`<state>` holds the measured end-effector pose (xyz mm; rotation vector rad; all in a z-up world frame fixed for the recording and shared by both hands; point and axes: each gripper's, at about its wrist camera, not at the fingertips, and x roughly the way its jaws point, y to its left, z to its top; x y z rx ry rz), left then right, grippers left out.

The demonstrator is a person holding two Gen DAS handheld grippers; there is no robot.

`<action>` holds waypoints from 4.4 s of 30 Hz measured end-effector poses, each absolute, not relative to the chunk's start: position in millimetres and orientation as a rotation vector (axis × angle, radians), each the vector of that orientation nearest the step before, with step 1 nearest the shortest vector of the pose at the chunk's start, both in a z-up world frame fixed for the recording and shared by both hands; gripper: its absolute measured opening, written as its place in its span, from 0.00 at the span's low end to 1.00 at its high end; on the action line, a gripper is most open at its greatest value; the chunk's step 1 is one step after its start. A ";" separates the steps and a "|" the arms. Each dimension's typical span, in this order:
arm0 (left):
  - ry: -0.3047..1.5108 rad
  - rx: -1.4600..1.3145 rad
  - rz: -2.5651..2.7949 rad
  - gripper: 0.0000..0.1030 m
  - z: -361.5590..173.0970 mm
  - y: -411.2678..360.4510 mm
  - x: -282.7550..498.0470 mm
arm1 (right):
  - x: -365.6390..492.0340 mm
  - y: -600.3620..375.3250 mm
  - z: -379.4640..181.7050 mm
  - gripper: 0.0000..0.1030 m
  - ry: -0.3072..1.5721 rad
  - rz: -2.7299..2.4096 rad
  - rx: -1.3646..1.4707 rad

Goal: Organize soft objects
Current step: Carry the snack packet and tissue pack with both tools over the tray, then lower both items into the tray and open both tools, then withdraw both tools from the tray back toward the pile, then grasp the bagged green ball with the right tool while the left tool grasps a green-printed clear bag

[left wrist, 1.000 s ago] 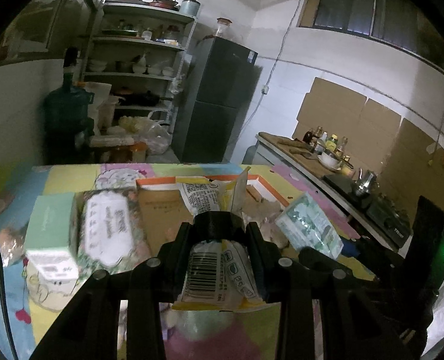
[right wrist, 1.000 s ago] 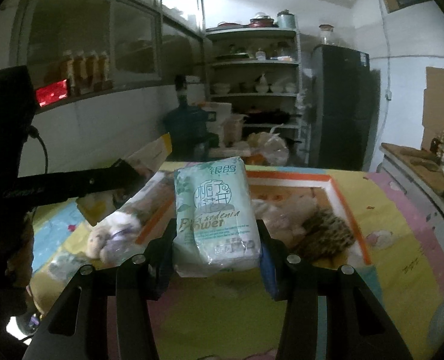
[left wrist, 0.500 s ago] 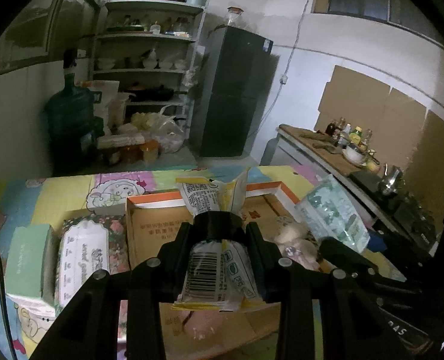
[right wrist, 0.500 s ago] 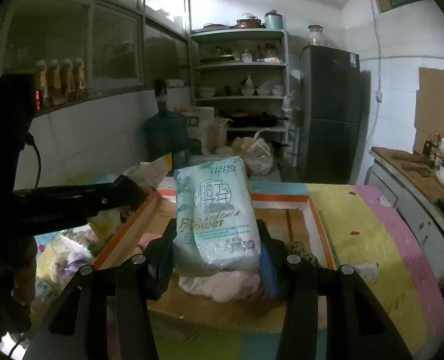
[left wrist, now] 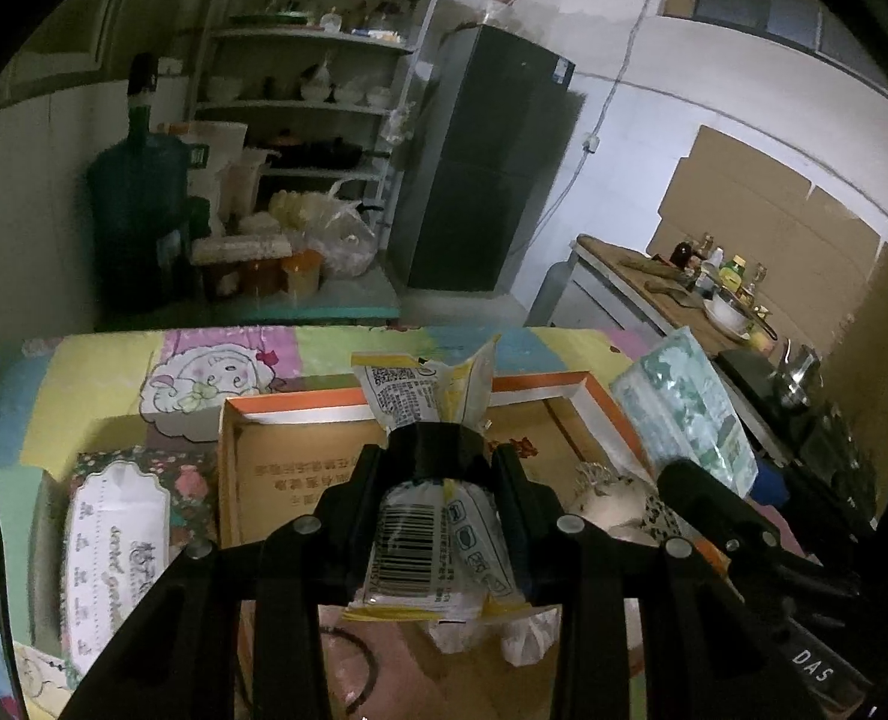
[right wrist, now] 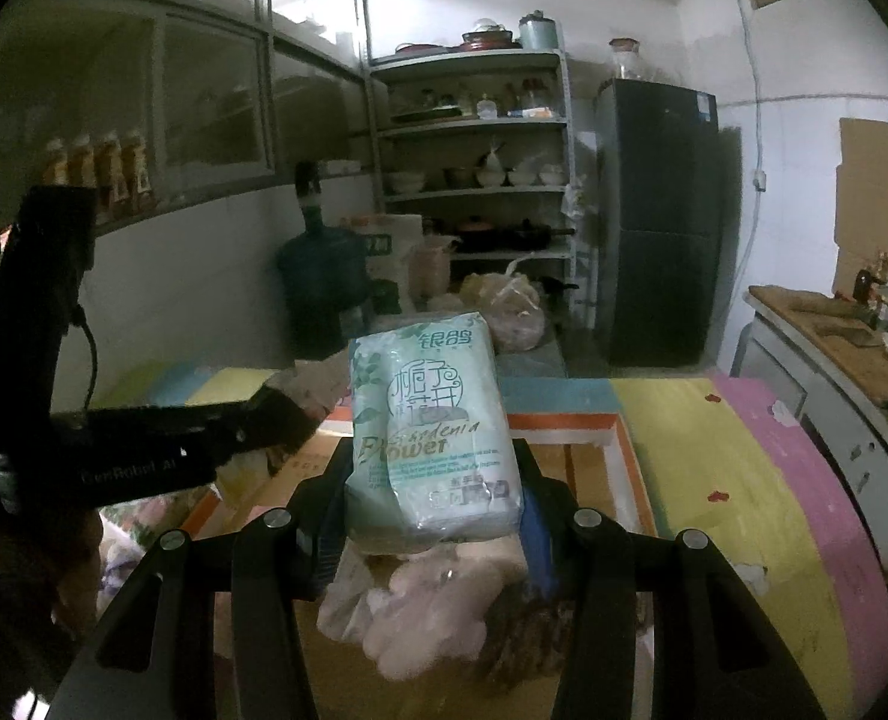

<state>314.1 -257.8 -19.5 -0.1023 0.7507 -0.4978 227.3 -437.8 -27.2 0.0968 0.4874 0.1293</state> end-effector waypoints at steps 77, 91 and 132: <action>0.546 -0.070 -0.352 0.67 20.7 -184.2 221.1 | 167.6 -360.5 -19.4 0.71 0.462 0.055 0.138; 0.516 -0.054 -0.285 0.67 13.7 -129.6 188.3 | 143.3 -303.7 -19.9 0.71 0.459 0.085 0.106; 0.608 -0.100 -0.239 0.67 -68.4 -27.5 139.8 | 128.1 -266.5 -92.1 0.71 0.628 0.140 0.070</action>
